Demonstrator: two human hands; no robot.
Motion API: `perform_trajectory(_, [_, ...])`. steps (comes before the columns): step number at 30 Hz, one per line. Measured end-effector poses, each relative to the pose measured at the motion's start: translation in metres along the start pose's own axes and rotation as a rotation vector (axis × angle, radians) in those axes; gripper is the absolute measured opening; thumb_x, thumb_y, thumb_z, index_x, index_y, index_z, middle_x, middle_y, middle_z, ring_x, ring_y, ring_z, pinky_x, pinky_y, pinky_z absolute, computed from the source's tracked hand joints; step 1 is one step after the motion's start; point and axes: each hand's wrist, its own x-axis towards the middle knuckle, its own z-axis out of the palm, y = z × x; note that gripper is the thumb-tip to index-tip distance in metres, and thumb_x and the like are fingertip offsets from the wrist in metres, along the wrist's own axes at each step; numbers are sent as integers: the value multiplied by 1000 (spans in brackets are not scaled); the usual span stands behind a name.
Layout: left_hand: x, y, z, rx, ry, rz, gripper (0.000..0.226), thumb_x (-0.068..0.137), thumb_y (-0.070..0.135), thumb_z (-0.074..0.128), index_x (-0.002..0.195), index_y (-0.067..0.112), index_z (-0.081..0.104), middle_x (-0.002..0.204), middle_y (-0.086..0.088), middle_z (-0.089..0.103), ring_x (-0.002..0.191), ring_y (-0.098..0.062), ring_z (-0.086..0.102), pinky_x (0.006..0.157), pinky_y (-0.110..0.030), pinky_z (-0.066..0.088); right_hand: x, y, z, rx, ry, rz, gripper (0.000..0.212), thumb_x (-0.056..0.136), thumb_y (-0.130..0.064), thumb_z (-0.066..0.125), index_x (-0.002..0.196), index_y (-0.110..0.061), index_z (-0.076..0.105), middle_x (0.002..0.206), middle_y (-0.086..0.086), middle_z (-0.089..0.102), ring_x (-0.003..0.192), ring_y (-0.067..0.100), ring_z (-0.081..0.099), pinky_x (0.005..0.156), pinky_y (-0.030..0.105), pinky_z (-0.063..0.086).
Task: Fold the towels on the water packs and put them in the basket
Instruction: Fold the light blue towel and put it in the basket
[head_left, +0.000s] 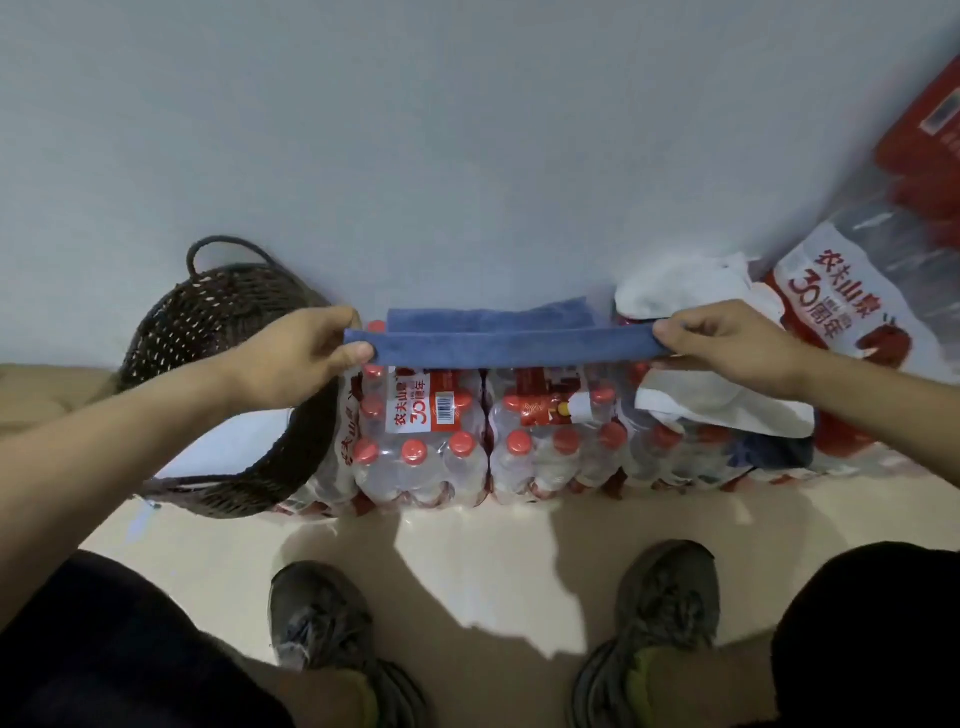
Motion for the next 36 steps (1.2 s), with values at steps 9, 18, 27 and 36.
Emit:
perform_trajectory(9, [-21, -12, 48, -35, -475, -181, 28, 95, 24, 60, 75, 7, 50, 68, 0, 44, 62, -12, 41, 62, -28, 39, -26, 34, 15, -208, -371, 284, 35, 91, -27, 64, 62, -11, 73, 58, -3, 62, 50, 3, 49, 53, 14, 40])
perform_trajectory(18, [2, -22, 51, -153, -556, -390, 25, 99, 31, 53, 89, 9, 57, 76, 1, 72, 69, -14, 71, 67, -31, 57, 1, 40, 0, -18, -621, 537, 13, 89, -6, 66, 94, 0, 76, 96, 15, 75, 87, 21, 74, 68, 20, 57])
perform_trajectory(27, [63, -46, 35, -85, -284, -440, 22, 97, 26, 58, 81, 11, 62, 68, -5, 73, 67, -25, 72, 67, -39, 58, 54, 26, -9, -169, -288, 315, 17, 98, -17, 57, 90, -3, 62, 62, 4, 57, 51, 13, 51, 48, 22, 44])
perform_trajectory(36, [90, -66, 59, -151, -86, -617, 9, 93, 9, 62, 88, 2, 65, 60, -10, 71, 53, -22, 70, 49, -29, 57, 120, 49, 30, -207, 81, 312, 25, 98, -19, 57, 76, -7, 56, 73, 9, 50, 66, 18, 47, 59, 27, 40])
